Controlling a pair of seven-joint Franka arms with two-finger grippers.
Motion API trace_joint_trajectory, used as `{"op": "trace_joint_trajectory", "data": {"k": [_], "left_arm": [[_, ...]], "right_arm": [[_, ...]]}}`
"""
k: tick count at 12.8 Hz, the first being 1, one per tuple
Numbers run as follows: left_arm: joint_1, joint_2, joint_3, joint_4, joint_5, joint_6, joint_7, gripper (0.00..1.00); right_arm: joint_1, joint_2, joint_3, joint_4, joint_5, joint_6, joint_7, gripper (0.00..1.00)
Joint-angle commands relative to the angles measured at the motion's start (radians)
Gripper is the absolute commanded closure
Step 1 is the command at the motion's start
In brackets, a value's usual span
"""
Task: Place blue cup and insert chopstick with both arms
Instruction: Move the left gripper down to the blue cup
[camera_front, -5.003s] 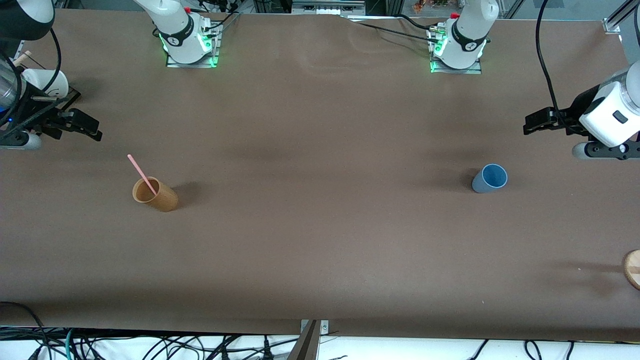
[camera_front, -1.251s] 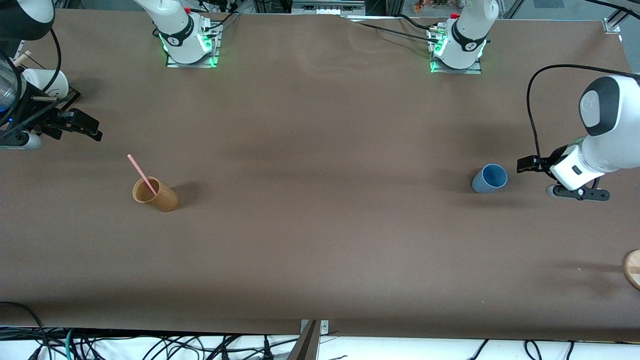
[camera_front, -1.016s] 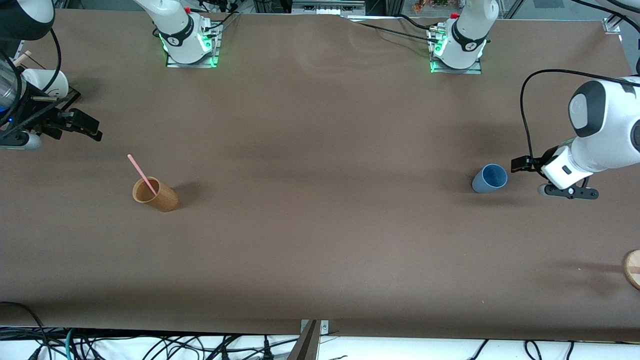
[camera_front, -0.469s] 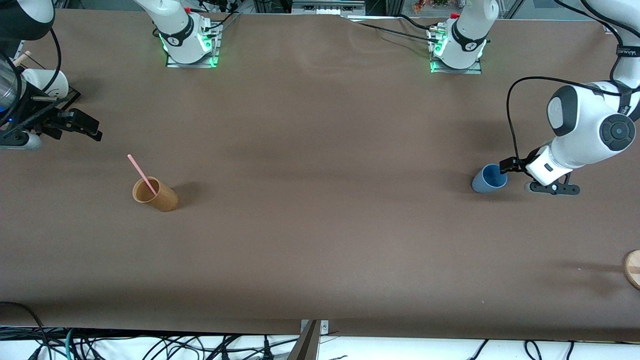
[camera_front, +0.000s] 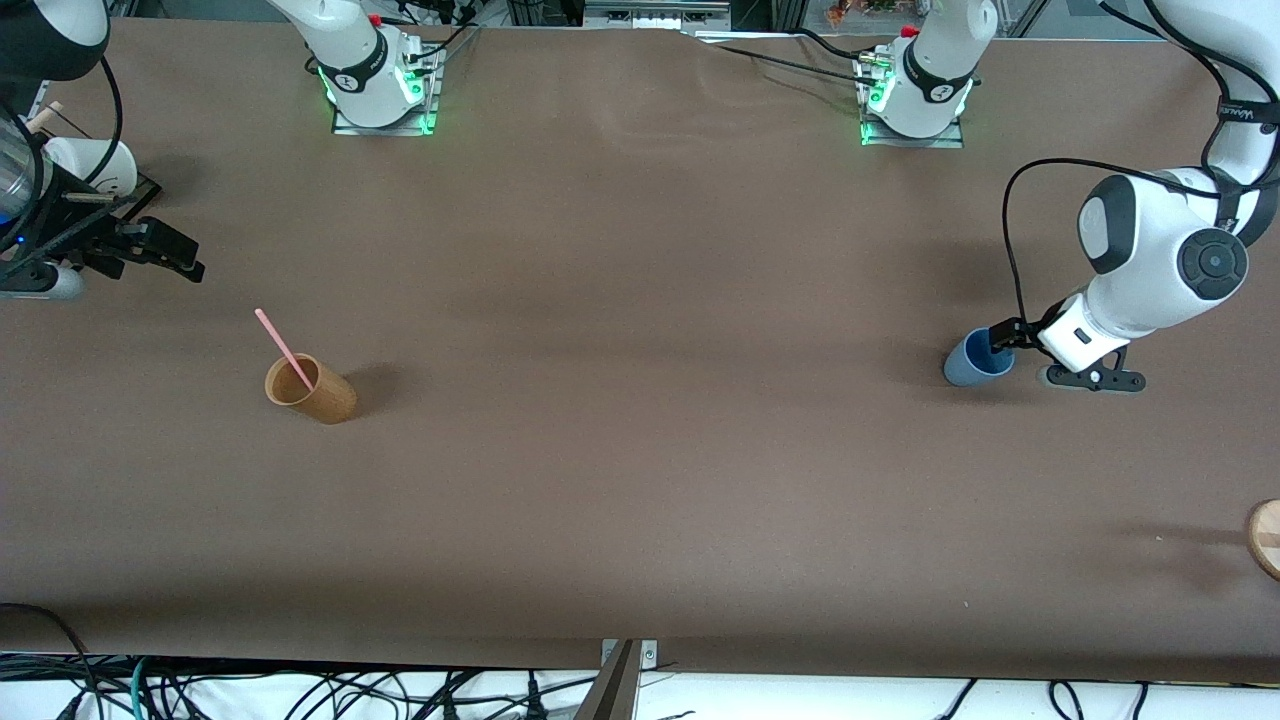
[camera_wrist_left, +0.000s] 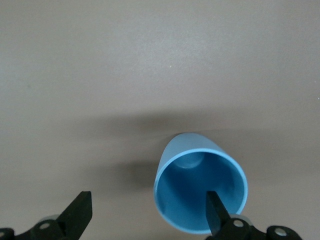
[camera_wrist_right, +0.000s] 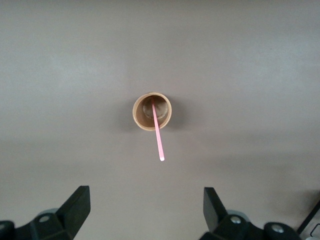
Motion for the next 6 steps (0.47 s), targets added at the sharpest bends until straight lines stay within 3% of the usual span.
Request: {"op": "trace_joint_trajectory", "data": {"k": [1,6], "left_arm": [[-0.019,0.016,0.007,-0.006,0.026,0.037,-0.004,0.00],[-0.013,0.034,0.007,-0.008,0.026,0.059,0.017,0.00]], "right_arm": [[0.002,-0.013,0.001,-0.005,0.010,0.000,0.009,0.00],[0.002,-0.013,0.001,-0.005,0.010,0.000,0.009,0.00]]}}
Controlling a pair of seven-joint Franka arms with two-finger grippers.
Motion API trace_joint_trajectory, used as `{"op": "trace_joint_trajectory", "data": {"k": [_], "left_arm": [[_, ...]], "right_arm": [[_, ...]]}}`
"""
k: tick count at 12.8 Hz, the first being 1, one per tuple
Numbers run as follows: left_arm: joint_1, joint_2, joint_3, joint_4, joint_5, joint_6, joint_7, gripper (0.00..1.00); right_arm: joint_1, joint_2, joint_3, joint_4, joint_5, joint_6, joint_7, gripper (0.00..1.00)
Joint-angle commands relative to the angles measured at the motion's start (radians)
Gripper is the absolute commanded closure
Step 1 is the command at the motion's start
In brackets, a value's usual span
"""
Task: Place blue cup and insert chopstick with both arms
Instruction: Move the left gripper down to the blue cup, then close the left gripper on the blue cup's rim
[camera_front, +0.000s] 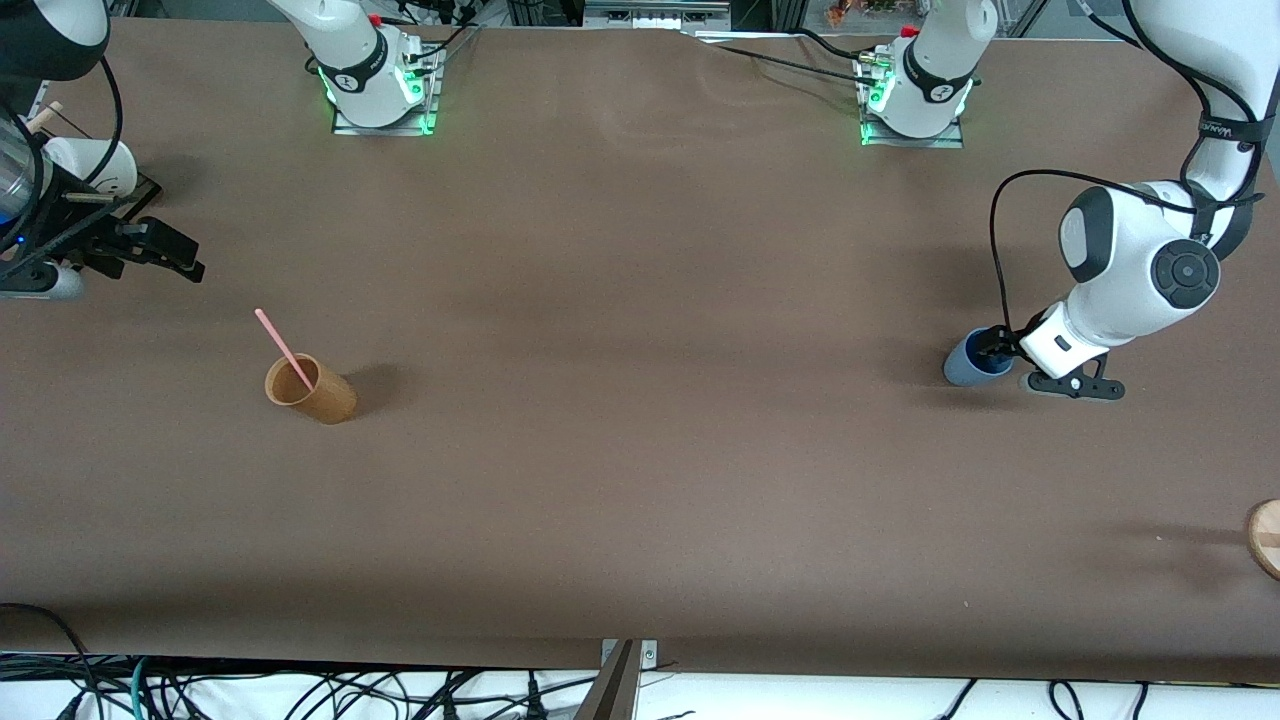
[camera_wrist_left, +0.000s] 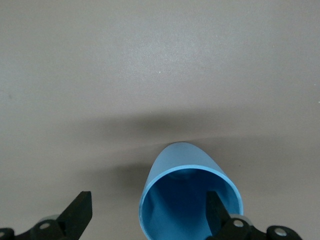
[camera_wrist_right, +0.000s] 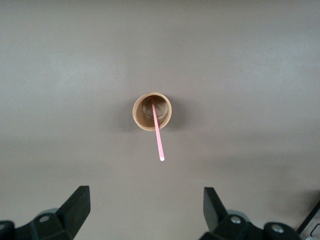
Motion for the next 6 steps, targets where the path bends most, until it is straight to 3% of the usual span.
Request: {"op": "trace_joint_trajectory", "data": {"k": [1,2,4,6], "left_arm": [[0.000,0.009,0.007,-0.006,0.026,0.019,0.013,0.01],[0.002,0.011,0.007,-0.006,0.026,0.021,0.013,0.07],[0.005,0.013,0.007,-0.007,0.026,0.026,0.015,0.28],[0.005,0.013,0.007,-0.006,0.026,0.024,0.015,0.63]], "right_arm": [[0.002,-0.013,0.001,-0.005,0.010,0.000,0.009,0.00],[0.002,-0.013,0.001,-0.005,0.010,0.000,0.009,0.00],[0.002,-0.013,0.001,-0.005,0.010,0.000,0.009,0.00],[0.002,-0.013,0.001,-0.005,0.010,0.000,0.009,0.00]]}}
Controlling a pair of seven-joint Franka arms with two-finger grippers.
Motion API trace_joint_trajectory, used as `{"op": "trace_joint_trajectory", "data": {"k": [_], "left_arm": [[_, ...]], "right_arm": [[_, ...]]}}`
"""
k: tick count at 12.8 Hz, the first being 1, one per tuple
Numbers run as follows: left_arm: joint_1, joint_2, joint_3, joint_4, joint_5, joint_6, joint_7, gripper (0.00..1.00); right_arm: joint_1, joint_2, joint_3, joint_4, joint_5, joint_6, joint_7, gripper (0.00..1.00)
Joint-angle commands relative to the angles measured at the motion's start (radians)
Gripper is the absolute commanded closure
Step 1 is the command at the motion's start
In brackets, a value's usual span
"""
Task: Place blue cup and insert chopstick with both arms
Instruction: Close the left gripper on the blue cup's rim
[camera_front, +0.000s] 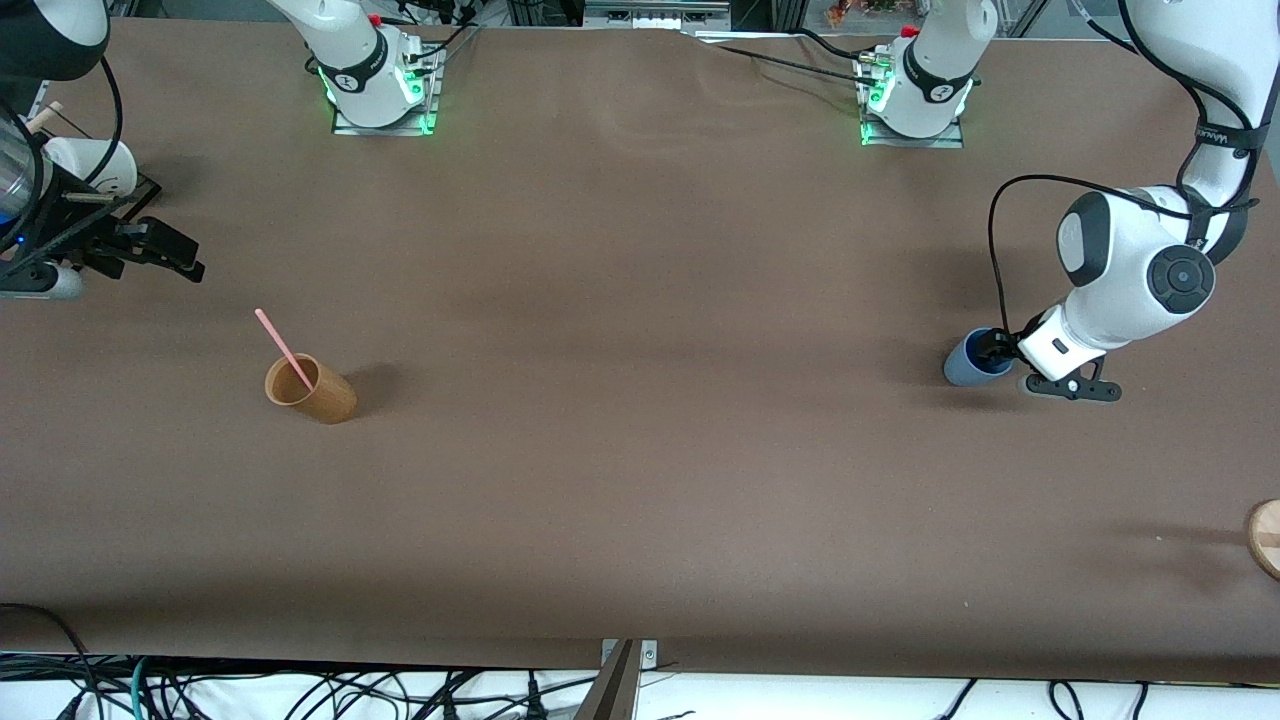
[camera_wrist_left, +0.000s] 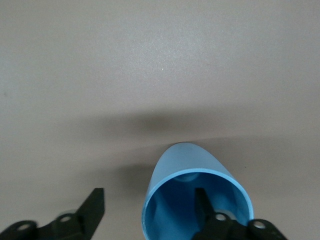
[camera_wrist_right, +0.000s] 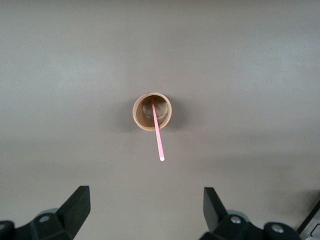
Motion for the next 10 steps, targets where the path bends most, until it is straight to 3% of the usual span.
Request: {"op": "trace_joint_trajectory", "data": {"k": [1,2,3,10], "left_arm": [[0.004,-0.006,0.001,-0.006,0.026,0.011,0.012,0.78],[0.004,-0.006,0.001,-0.006,0.025,0.010,0.012,0.93],[0.005,-0.006,0.001,-0.006,0.025,0.008,0.011,1.00],[0.007,-0.012,0.000,0.016,0.023,-0.027,0.008,1.00]], "right_arm": [[0.002,-0.013,0.001,-0.005,0.010,0.000,0.009,0.00],[0.002,-0.013,0.001,-0.005,0.010,0.000,0.009,0.00],[0.002,-0.013,0.001,-0.005,0.010,0.000,0.009,0.00],[0.002,-0.013,0.001,-0.005,0.010,0.000,0.009,0.00]]}}
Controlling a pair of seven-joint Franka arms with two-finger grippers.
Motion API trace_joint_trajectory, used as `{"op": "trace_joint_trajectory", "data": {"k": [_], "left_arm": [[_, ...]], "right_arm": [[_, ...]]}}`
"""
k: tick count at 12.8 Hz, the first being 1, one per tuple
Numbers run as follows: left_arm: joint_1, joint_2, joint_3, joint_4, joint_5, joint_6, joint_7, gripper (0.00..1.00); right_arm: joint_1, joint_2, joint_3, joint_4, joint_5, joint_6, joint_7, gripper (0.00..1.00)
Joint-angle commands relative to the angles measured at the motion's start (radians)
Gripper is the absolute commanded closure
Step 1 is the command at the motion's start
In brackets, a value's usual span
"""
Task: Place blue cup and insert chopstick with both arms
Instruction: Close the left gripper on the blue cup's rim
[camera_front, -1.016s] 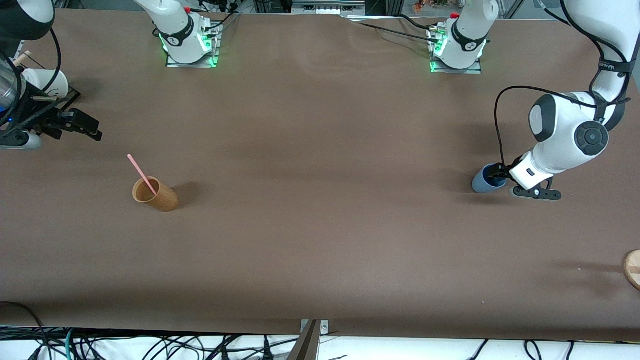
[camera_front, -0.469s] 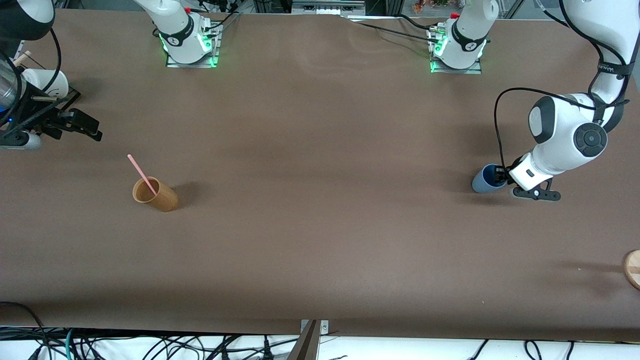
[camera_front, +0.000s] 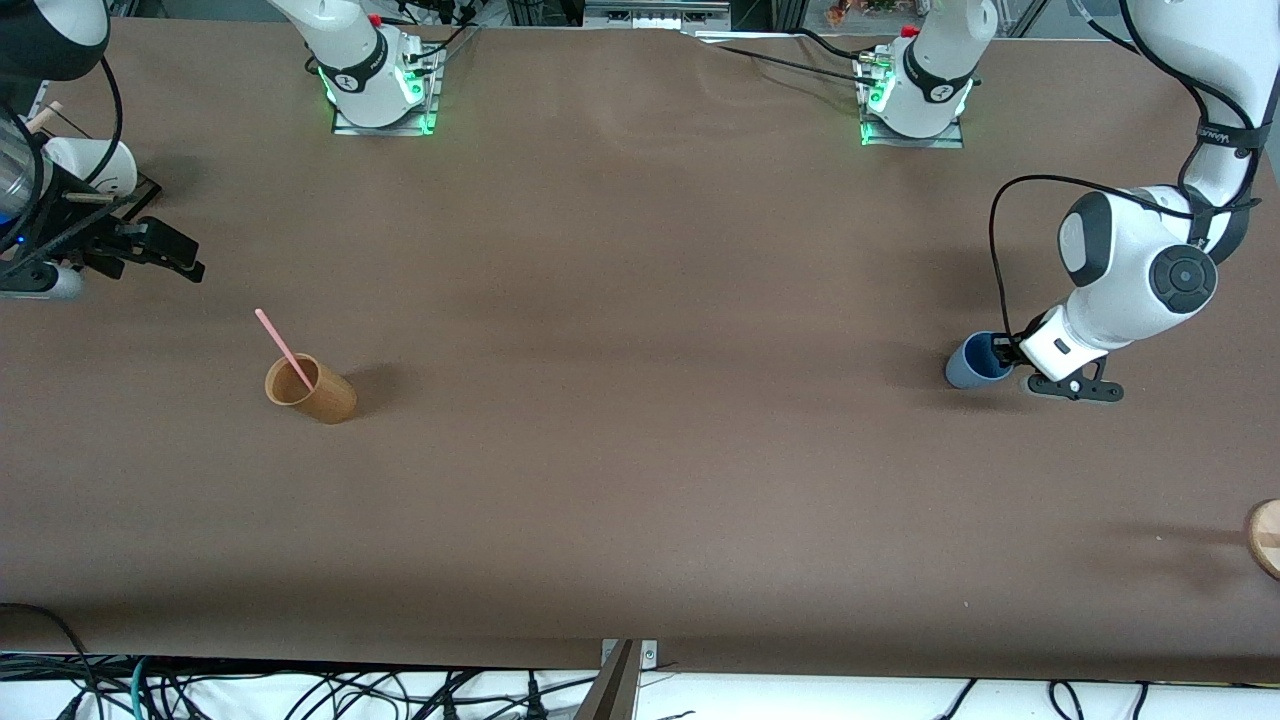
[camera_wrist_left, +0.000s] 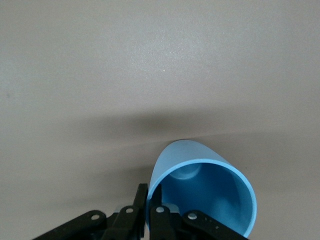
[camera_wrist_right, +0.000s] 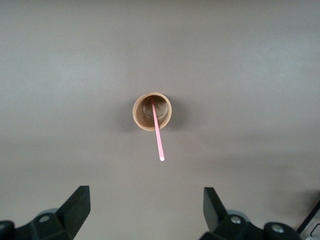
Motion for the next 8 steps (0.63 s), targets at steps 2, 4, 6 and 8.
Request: {"op": "trace_joint_trajectory", "data": {"k": [2,4,6,8], "left_arm": [[0.001,-0.018,-0.003,0.049,0.023,-0.064,0.004,1.00],[-0.008,-0.033,-0.013,0.090,0.016,-0.117,-0.004,1.00],[-0.019,-0.039,-0.048,0.150,0.009,-0.192,-0.012,1.00],[-0.025,-0.039,-0.104,0.216,0.008,-0.262,-0.071,1.00]], "right_arm": [[0.002,-0.013,0.001,-0.005,0.010,0.000,0.009,0.00],[0.002,-0.013,0.001,-0.005,0.012,0.000,0.009,0.00],[0.002,-0.013,0.001,-0.005,0.010,-0.002,0.009,0.00],[0.002,-0.013,0.001,-0.005,0.012,-0.002,0.009,0.00]]}}
